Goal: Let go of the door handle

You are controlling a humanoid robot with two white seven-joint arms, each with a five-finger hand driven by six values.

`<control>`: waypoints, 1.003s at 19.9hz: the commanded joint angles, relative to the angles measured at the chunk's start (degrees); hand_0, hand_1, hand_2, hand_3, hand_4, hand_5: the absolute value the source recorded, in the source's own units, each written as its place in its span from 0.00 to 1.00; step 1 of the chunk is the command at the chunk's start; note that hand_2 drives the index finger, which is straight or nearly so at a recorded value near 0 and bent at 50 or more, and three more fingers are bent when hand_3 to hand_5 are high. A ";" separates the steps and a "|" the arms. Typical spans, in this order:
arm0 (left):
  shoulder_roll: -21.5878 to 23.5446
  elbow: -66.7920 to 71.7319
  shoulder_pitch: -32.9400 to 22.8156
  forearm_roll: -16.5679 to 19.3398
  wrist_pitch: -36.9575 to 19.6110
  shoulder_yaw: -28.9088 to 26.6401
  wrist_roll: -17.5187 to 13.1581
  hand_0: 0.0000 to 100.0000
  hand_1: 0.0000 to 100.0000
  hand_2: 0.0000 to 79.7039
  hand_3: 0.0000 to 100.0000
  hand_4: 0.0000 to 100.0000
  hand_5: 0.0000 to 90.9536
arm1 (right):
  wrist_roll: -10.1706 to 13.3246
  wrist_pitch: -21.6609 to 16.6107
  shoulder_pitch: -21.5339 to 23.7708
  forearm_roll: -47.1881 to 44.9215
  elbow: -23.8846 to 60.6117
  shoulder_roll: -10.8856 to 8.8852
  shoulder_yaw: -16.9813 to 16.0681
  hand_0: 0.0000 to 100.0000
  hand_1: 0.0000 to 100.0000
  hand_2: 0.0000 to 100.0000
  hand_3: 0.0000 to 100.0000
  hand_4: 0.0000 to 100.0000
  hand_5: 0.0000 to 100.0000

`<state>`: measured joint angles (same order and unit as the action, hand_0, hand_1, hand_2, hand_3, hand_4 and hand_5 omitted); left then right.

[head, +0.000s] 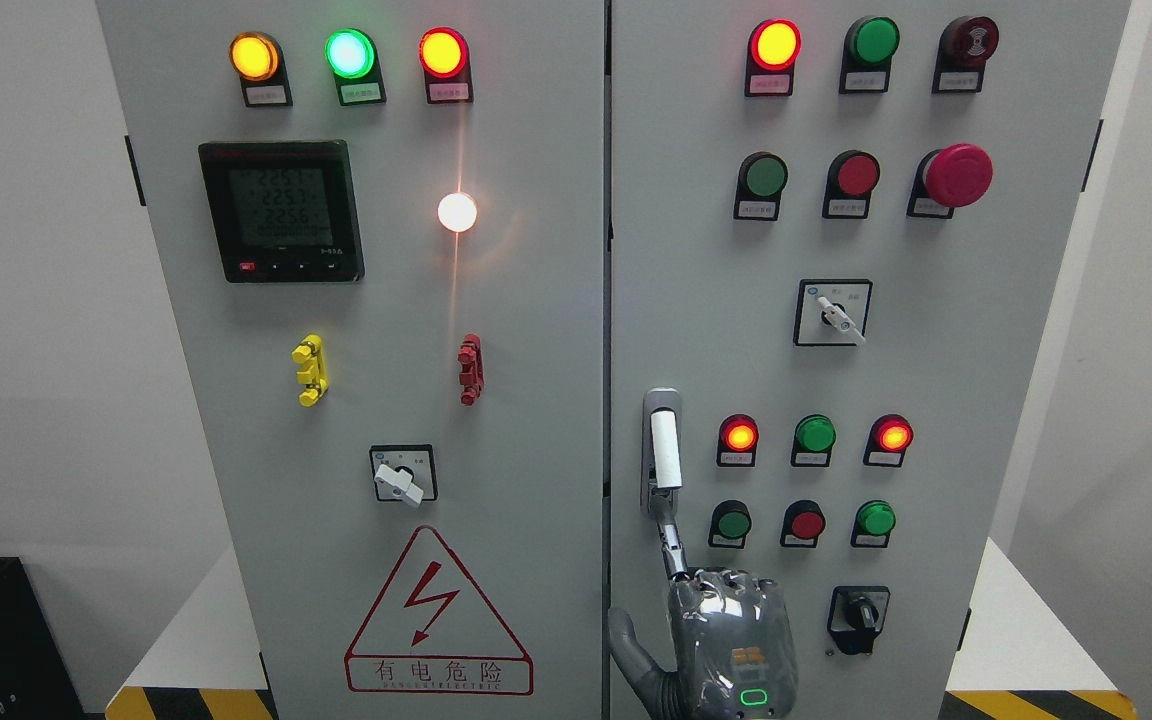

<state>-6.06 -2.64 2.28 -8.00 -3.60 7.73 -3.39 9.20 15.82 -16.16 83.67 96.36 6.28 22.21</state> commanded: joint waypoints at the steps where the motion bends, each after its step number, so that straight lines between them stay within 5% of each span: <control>1: 0.00 0.00 0.00 0.00 0.08 0.00 -0.03 0.12 0.56 0.00 0.00 0.00 0.00 | -0.06 0.09 0.07 0.00 -0.56 -0.04 -0.15 0.42 0.35 0.06 1.00 1.00 1.00; 20: 0.00 0.00 0.00 0.00 0.00 0.00 -0.03 0.12 0.56 0.00 0.00 0.00 0.00 | 0.02 0.09 0.69 0.00 -0.47 -0.04 0.03 0.42 0.35 0.06 1.00 1.00 1.00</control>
<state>-6.07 -2.64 2.29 -8.00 -3.60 7.73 -3.39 9.39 16.03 -15.55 83.67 96.08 6.24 22.15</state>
